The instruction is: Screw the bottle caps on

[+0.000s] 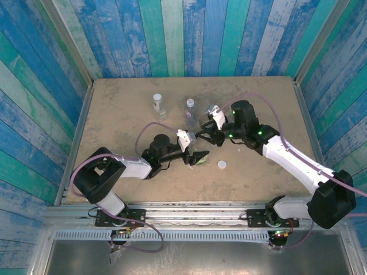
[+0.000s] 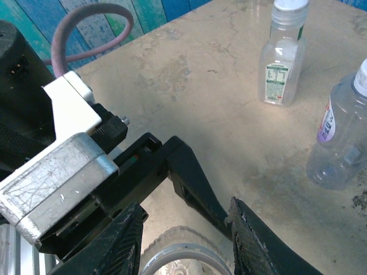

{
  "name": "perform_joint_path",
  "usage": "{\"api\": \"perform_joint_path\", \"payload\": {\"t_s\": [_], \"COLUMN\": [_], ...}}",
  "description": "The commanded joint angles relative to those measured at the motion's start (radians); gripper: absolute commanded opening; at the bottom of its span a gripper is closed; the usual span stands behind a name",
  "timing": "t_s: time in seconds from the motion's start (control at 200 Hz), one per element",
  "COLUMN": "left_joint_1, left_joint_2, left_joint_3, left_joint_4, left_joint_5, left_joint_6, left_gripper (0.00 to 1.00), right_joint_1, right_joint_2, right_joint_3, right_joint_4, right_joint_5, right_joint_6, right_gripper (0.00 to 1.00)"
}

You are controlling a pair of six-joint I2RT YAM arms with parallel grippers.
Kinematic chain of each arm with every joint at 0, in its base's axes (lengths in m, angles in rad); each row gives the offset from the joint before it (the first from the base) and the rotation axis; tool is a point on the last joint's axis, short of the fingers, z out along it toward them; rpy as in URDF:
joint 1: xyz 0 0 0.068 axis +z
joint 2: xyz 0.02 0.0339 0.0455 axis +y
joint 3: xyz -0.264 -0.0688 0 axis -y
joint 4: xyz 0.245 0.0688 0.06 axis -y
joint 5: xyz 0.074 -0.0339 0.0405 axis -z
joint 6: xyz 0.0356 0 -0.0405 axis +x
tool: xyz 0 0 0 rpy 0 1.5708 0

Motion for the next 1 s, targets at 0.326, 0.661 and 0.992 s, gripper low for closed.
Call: {"api": "perform_joint_path", "payload": {"t_s": [0.326,0.661,0.992], "left_joint_1": [0.003,0.003,0.002], "left_joint_2": [-0.052,-0.056,-0.062], "left_joint_3": [0.029,0.028,0.035], "left_joint_4": [-0.002,0.011,-0.005], "left_joint_5": [0.036,0.021,0.021], "left_joint_6": [-0.003,-0.007,-0.007], "left_gripper": [0.68,0.83,0.82], "right_joint_1": [0.005,0.006,0.016], "right_joint_2": [-0.008,0.0,0.033], "right_joint_3": [0.066,0.119,0.154], "right_joint_4": [-0.065,-0.201,-0.265], "right_joint_5": [-0.104,-0.046,0.004], "right_joint_6": [-0.034,-0.109,-0.149], "right_gripper": [0.28,0.28,0.26]}}
